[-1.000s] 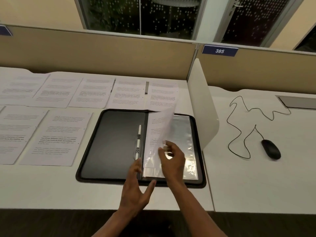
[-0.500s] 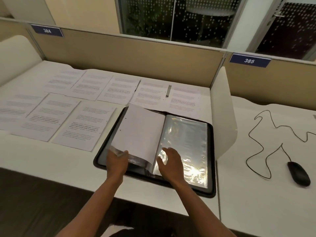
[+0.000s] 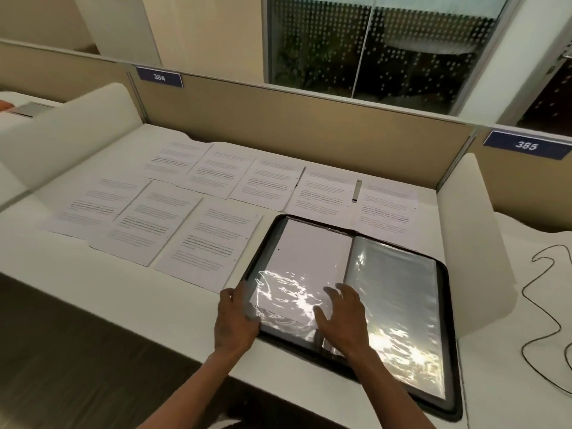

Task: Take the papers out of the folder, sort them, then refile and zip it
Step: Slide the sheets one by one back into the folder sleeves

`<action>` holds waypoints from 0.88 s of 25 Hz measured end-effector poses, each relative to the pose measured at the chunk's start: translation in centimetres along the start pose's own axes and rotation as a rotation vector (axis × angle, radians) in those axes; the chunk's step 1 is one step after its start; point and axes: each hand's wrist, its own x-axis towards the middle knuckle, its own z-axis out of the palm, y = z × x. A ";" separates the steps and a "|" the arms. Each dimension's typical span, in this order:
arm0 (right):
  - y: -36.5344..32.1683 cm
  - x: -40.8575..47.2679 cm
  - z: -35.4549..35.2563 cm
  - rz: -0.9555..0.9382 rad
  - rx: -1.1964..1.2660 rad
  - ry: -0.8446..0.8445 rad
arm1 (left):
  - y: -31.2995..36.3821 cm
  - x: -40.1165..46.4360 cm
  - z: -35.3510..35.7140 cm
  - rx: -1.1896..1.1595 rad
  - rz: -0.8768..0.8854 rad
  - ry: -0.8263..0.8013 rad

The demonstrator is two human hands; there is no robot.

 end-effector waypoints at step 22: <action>-25.6 23.5 1.6 -0.577 -0.227 -0.019 | -5.0 21.2 -19.4 0.430 0.234 0.346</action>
